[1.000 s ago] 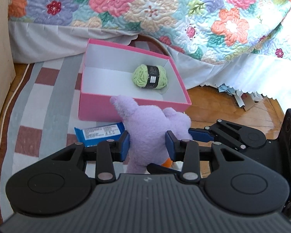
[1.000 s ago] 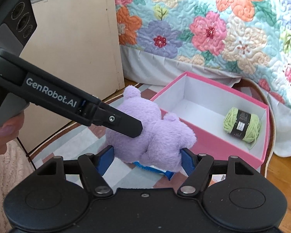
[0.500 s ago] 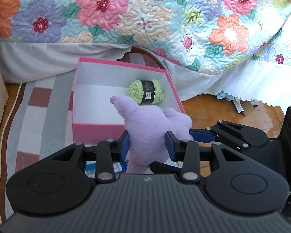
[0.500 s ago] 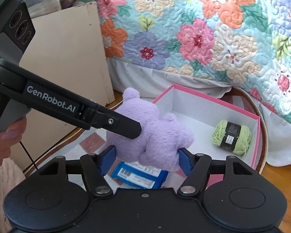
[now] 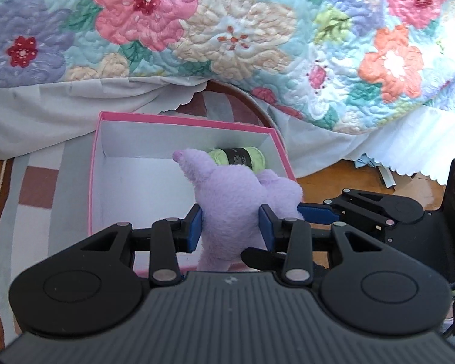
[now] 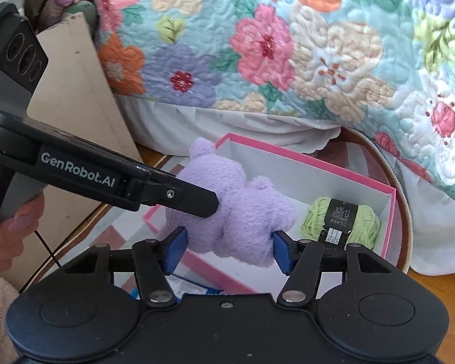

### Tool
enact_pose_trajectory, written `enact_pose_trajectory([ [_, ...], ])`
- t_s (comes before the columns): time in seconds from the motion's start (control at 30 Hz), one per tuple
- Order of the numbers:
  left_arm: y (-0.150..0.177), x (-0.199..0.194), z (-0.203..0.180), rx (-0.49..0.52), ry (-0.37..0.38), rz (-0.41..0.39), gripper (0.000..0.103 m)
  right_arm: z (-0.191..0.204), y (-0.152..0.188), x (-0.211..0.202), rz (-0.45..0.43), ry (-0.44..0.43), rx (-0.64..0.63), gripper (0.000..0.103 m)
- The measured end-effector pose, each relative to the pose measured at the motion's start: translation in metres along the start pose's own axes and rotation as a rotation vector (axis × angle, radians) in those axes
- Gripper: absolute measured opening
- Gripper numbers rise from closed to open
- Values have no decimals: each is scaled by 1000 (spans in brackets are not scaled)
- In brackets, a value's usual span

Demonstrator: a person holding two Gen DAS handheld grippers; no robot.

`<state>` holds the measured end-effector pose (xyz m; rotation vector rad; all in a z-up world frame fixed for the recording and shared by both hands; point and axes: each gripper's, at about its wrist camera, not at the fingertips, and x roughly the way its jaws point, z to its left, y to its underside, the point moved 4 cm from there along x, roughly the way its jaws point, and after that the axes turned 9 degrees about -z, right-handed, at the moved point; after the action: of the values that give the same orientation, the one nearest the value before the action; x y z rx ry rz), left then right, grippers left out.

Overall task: Organize objects
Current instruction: 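Lift the purple plush toy with the left tool and carry it into the pink box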

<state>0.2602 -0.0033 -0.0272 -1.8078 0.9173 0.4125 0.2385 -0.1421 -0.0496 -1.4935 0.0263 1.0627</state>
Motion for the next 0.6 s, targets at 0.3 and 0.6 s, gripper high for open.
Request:
enact_pose_trajectory([
  [0.3,-7,62,30,-22,-75,71,38,-33,4,62,95,-17,48,60],
  [0.6,-12,114,60,-70,-155,112,38,-52,6,121,169,-13,29,60],
])
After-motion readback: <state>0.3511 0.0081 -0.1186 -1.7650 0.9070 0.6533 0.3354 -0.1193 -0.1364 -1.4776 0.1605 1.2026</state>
